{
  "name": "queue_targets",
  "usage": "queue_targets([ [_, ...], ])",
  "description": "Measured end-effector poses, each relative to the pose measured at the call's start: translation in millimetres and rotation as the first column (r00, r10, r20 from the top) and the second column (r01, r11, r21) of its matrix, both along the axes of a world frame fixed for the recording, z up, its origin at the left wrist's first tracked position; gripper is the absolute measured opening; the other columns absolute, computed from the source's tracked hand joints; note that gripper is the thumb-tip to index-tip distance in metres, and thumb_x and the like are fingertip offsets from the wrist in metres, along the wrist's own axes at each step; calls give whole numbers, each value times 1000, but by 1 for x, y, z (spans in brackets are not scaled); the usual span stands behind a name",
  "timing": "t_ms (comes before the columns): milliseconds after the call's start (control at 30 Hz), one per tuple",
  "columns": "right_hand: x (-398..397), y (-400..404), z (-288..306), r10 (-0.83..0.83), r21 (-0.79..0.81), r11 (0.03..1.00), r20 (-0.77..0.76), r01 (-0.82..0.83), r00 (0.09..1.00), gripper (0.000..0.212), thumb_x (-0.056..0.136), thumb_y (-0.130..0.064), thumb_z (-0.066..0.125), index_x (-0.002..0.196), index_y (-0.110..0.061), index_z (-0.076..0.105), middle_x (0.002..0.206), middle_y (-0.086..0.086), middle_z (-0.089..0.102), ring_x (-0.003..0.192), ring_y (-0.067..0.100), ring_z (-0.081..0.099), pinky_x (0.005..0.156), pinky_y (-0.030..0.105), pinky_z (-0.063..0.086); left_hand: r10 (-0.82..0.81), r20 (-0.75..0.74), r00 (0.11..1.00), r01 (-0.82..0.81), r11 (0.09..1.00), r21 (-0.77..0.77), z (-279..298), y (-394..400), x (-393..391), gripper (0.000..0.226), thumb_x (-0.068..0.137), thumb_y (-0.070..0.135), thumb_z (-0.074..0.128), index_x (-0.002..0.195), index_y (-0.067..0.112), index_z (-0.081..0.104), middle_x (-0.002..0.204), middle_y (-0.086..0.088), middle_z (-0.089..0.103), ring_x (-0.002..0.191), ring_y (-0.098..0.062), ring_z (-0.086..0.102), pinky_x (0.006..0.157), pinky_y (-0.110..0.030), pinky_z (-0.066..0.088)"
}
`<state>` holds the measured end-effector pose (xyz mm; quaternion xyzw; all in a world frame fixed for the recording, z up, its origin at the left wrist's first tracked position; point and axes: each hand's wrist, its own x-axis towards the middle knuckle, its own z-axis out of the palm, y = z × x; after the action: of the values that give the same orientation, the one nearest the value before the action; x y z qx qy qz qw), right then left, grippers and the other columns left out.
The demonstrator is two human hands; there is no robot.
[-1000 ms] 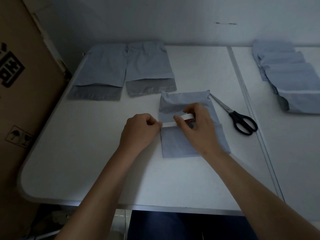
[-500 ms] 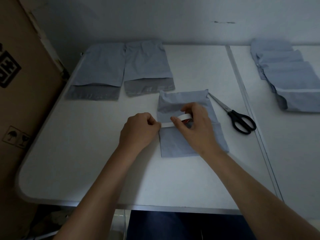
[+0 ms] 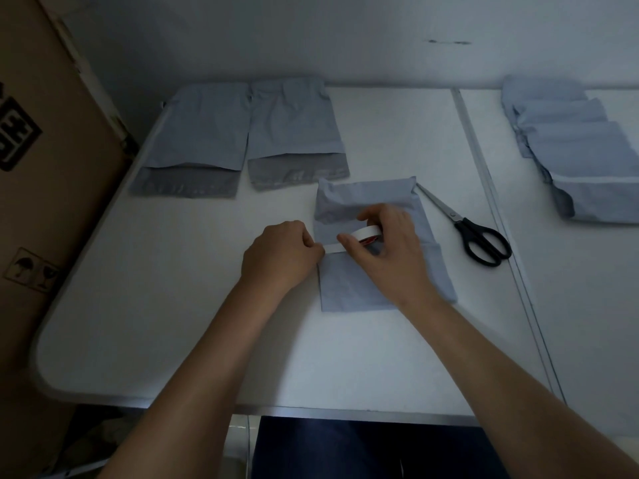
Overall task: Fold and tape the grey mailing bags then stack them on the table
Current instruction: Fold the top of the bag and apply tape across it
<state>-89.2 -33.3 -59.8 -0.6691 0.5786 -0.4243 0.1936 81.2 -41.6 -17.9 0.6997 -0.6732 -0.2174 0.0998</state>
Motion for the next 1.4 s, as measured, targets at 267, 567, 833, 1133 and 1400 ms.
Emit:
queue_targets([
  [267,0,-1,-1,8,13,1000,8,-8,1000,41,77,-55,61,99,-21,56,90,-25,44,95,10,46,78,14,35,-97,120,988,80,988,134,6,-14,6,36,89,48,57,78,14,62,78,-2,62,74,-20,60,63,-28,44],
  [567,-1,-1,-1,7,14,1000,10,-7,1000,41,77,-54,60,99,-19,56,92,-14,52,93,11,46,77,17,35,-94,77,993,74,971,229,9,-21,20,42,87,53,59,83,12,68,82,-4,65,74,-18,59,65,-29,43],
  [833,0,-1,0,18,7,1000,10,-18,1000,39,77,-54,61,97,-21,56,92,-11,55,92,13,48,75,20,36,-134,-25,991,128,979,-161,11,0,29,13,95,23,54,95,16,65,94,3,64,82,-11,56,68,-20,40],
  [1133,0,-3,-3,31,-7,999,-12,-31,999,35,79,-53,60,94,-22,57,93,-13,58,91,14,50,78,23,40,-512,-21,859,466,798,-381,-20,6,15,26,89,20,51,104,16,72,101,1,69,93,-17,61,80,-31,51],
  [1400,-4,-7,9,128,104,988,-100,-117,987,34,79,-52,66,79,-17,61,78,-11,55,88,16,48,74,22,37,-512,46,857,469,742,-478,-35,15,19,31,92,27,48,108,16,72,104,3,66,89,-16,60,66,-36,54],
])
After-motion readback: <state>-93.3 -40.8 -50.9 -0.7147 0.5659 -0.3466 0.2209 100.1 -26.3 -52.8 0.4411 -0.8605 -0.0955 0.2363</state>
